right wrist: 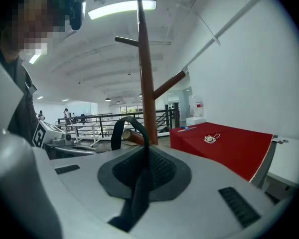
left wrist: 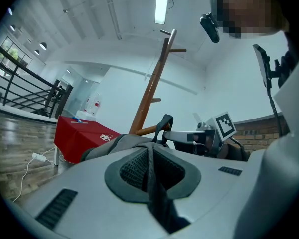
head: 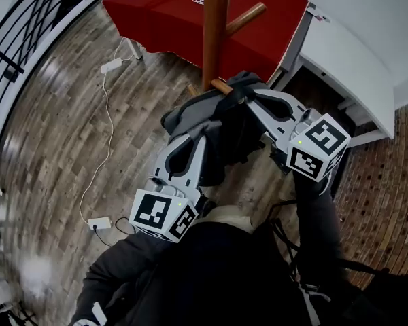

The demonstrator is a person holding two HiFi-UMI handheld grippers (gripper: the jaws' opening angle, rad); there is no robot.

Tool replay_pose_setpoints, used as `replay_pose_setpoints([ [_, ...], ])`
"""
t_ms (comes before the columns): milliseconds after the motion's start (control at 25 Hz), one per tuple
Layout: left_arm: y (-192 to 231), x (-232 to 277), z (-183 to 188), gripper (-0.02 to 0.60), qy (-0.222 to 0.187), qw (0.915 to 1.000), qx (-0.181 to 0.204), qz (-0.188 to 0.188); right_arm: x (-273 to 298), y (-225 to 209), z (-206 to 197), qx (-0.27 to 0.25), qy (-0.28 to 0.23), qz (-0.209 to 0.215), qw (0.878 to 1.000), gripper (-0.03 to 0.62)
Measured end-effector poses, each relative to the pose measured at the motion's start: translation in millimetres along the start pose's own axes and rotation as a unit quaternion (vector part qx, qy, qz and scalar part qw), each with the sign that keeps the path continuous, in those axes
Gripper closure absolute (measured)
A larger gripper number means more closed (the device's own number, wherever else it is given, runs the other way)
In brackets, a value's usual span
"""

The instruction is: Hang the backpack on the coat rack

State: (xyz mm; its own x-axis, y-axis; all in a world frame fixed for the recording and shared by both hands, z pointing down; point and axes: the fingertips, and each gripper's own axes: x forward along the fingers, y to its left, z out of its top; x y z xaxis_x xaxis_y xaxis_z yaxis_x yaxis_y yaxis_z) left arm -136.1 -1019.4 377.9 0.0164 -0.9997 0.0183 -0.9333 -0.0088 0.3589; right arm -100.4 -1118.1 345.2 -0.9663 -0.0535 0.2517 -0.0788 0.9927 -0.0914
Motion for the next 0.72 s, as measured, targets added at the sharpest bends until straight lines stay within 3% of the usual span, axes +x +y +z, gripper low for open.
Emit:
replay_pose_setpoints([
  [320, 3.6, 8.5, -12.5, 0.54, 0.002, 0.9998, 0.014, 0.013, 9.5, -10.9, -13.6, 0.017, 0.003, 0.022, 1.0, 0.574],
  [720, 2.0, 0.6, -8.6, 0.54, 0.0, 0.9992, -0.032, 0.021, 13.7, -5.1, -4.1, -0.007, 0.047, 0.044, 0.998, 0.574],
])
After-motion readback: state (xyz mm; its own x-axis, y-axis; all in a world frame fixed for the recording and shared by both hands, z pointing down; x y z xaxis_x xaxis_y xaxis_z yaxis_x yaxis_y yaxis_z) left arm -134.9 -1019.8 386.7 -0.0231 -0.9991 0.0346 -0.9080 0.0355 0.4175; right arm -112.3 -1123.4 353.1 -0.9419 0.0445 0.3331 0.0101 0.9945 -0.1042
